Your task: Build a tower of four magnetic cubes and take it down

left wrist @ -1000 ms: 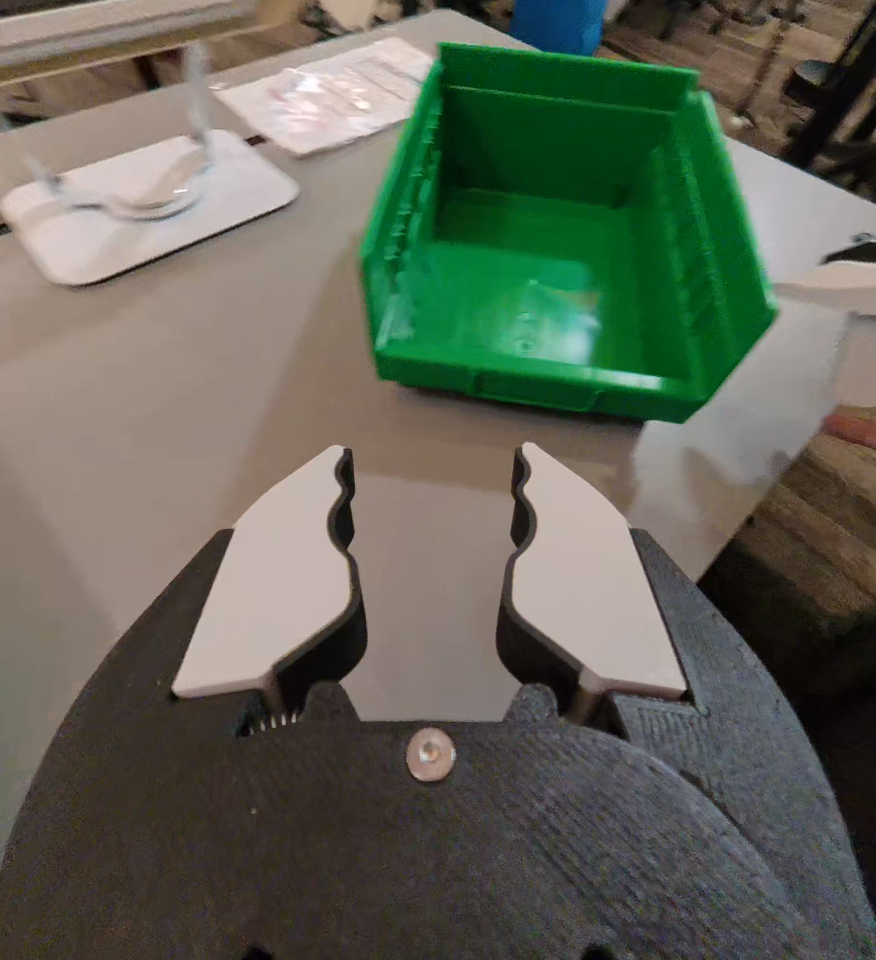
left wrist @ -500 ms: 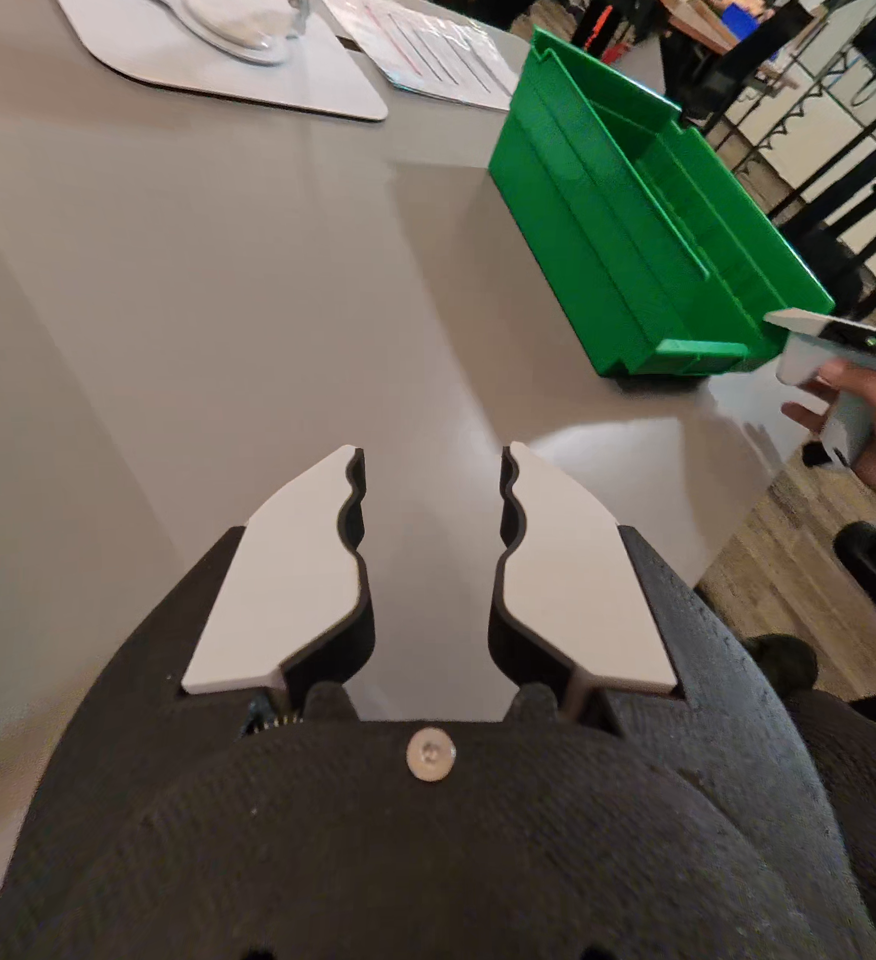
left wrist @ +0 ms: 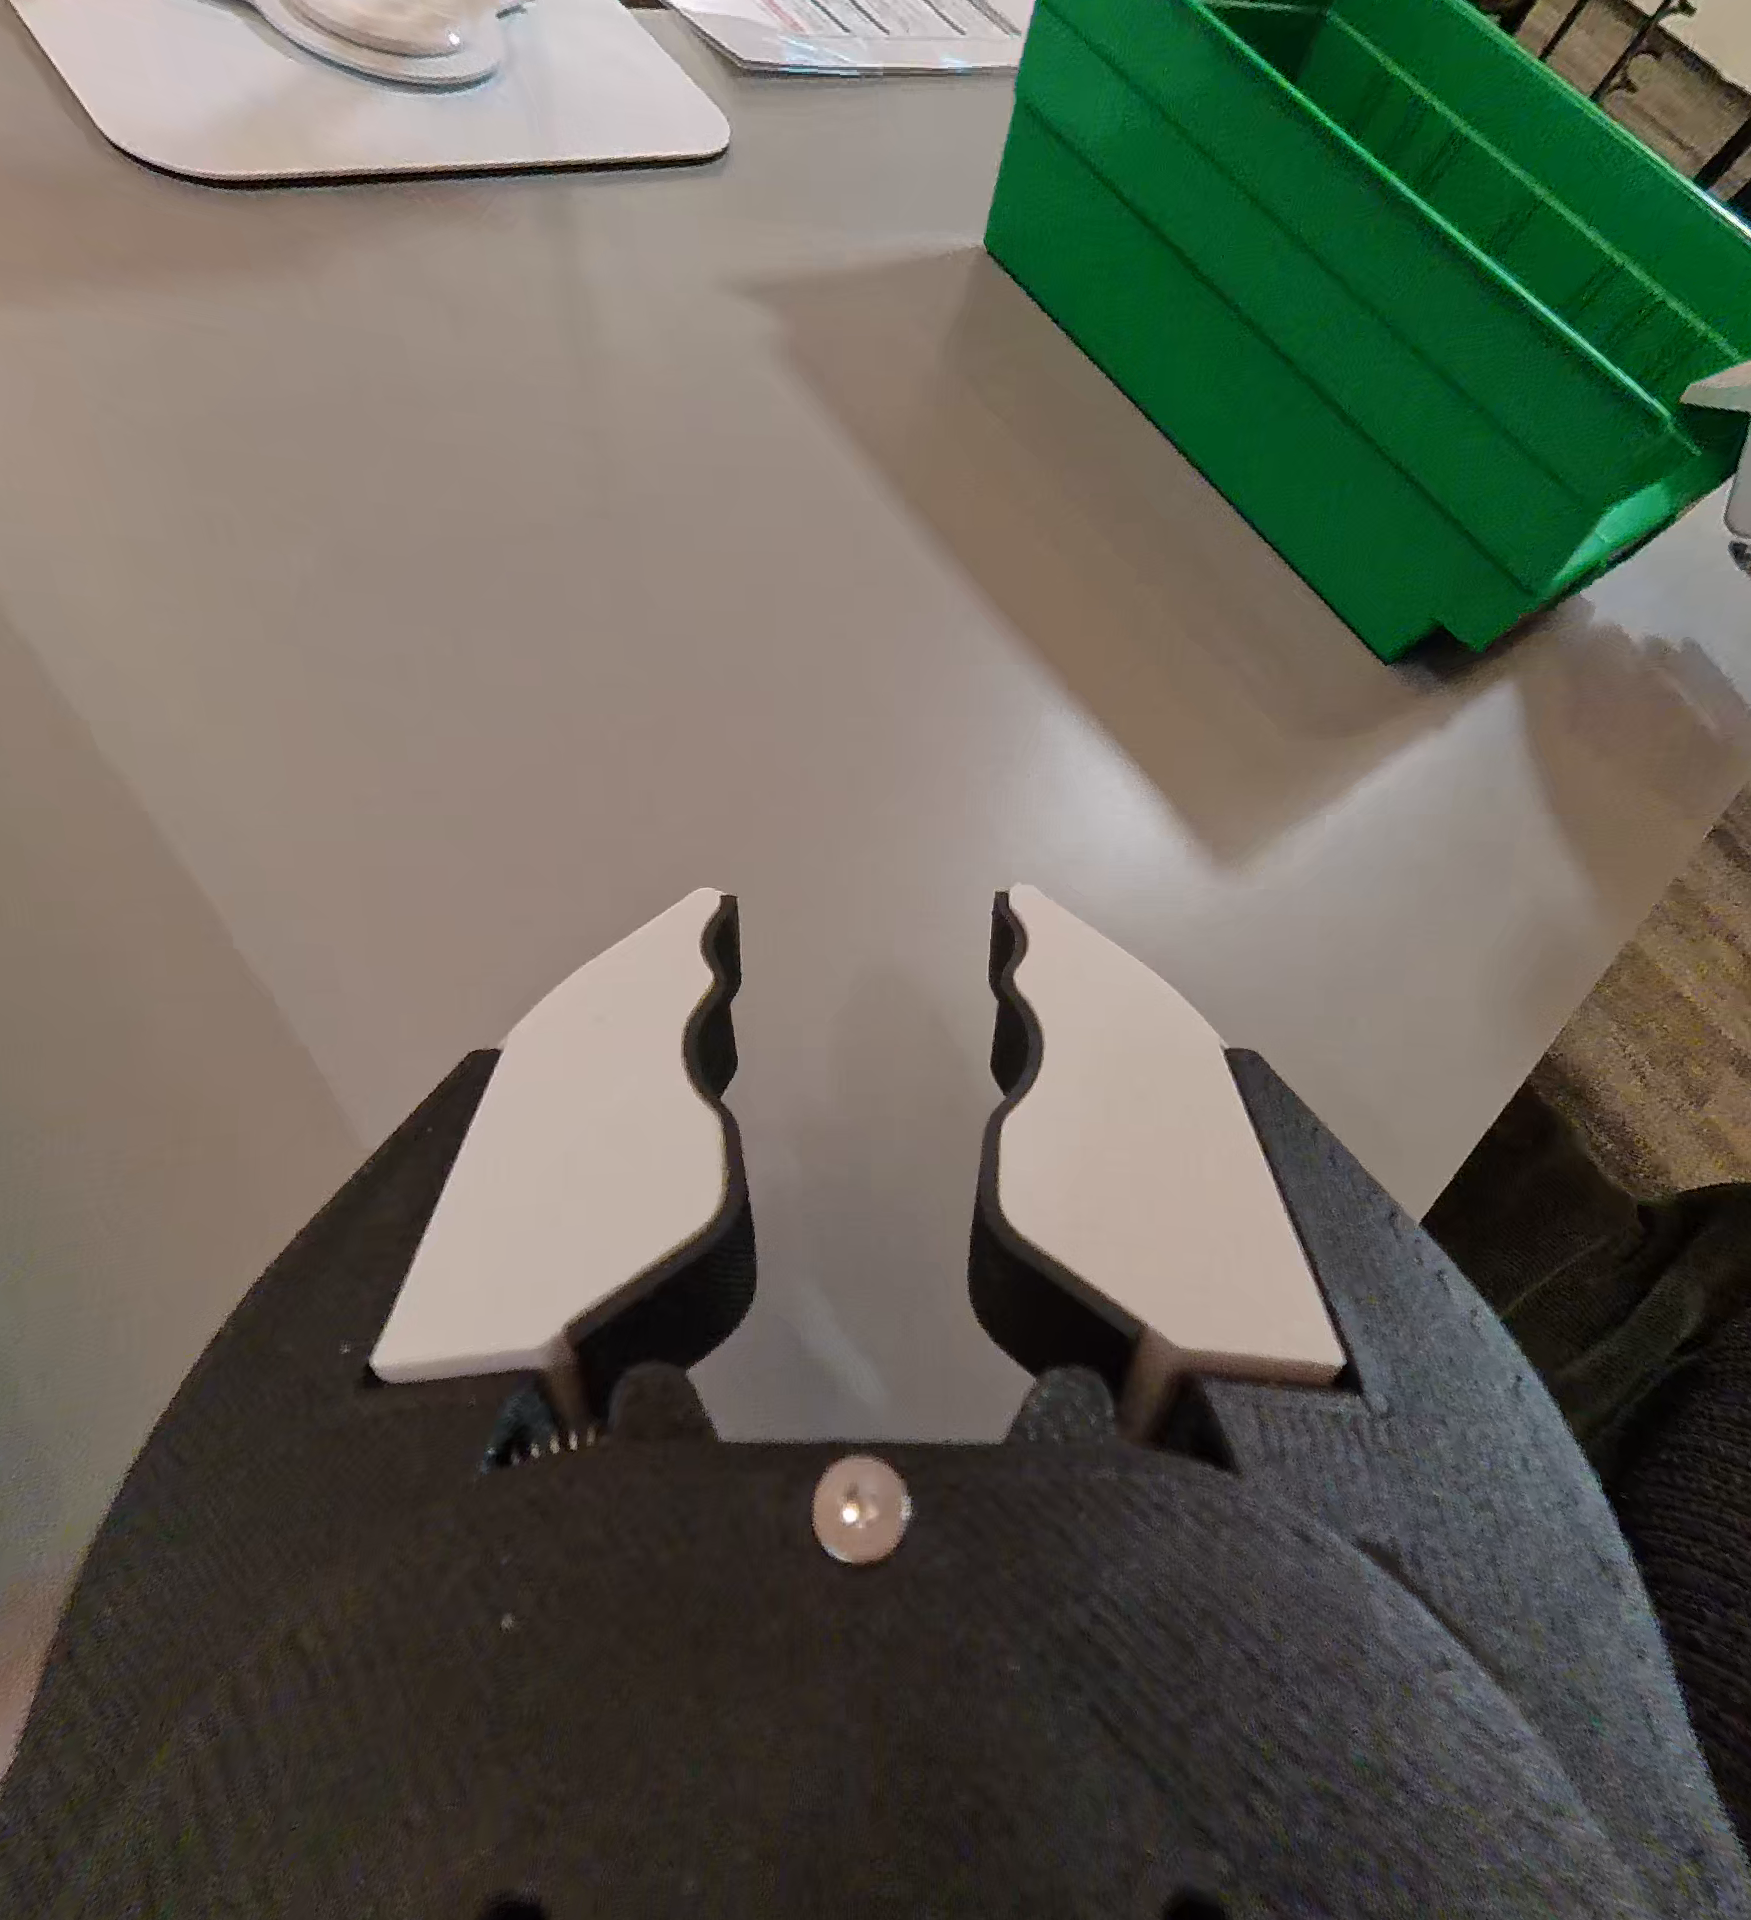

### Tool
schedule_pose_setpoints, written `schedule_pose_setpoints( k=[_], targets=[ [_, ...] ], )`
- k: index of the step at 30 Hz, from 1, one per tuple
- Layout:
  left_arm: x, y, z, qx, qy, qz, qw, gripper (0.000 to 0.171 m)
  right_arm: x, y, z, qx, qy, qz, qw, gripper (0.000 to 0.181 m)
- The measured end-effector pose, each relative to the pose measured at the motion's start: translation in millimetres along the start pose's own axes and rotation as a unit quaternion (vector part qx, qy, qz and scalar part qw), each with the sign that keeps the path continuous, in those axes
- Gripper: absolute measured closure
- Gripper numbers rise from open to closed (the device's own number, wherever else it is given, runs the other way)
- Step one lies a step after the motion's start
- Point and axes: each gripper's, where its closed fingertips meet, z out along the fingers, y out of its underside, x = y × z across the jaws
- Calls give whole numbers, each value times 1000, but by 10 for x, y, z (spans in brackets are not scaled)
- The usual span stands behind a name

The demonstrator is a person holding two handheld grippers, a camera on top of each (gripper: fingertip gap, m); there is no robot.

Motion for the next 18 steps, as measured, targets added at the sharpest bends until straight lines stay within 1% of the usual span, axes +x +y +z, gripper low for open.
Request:
schedule_pose_setpoints(
  k=[3,6,9,12,15,18],
  targets=[
    [-6,-2,-5,0,6,-8,1000,125,107,13,-40,5,-10,-6,1000,179],
    [9,11,7,-4,14,-12,1000,127,113,2,-43,5,-5,-12,1000,179],
    [82,-19,-8,2,38,-13,999,147,120,1,-24,3,-3,-24,1000,178],
    [96,-47,-21,11,46,-17,999,147,128,-2,-16,9,-14,-3,1000,179],
    [71,-27,-8,5,43,-17,999,145,127,-7,-18,5,-4,-14,1000,178],
    [66,-24,-6,4,41,-17,999,144,129,2,-20,1,-3,-6,1000,178]
  ],
)
